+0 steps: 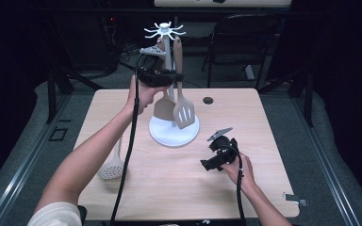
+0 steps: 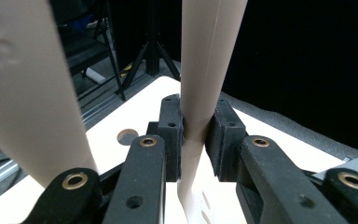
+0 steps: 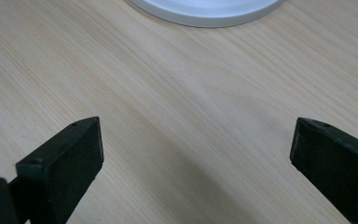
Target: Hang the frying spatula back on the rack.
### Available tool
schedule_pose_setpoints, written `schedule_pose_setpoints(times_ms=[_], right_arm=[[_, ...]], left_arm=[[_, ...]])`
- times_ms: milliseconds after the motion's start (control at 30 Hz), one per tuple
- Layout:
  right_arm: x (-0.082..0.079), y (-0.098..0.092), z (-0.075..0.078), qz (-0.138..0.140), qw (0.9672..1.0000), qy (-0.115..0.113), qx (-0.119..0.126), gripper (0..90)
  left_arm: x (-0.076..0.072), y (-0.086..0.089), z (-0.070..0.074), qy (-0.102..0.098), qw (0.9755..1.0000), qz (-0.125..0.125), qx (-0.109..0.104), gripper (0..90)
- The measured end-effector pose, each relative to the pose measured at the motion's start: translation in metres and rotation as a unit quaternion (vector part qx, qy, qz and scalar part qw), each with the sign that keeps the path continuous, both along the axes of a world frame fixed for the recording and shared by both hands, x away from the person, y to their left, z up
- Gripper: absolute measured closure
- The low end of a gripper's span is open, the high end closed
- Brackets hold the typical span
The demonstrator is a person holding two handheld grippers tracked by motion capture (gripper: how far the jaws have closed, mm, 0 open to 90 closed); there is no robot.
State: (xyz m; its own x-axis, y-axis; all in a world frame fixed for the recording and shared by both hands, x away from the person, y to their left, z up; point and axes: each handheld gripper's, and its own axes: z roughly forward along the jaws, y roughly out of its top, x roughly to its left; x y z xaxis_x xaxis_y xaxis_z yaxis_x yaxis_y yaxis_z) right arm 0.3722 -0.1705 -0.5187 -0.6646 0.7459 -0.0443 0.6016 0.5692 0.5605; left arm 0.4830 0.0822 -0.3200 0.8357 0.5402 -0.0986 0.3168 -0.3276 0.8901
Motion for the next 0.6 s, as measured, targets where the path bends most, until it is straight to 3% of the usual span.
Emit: schedule_pose_setpoints(times_ms=[600], right_arm=[[0.0002, 0.0006, -0.0002, 0.004, 0.9999, 0.011, -0.01, 2.3]], left_arm=[[0.009, 0.005, -0.0022, 0.013, 0.9993, 0.036, -0.001, 77.0]])
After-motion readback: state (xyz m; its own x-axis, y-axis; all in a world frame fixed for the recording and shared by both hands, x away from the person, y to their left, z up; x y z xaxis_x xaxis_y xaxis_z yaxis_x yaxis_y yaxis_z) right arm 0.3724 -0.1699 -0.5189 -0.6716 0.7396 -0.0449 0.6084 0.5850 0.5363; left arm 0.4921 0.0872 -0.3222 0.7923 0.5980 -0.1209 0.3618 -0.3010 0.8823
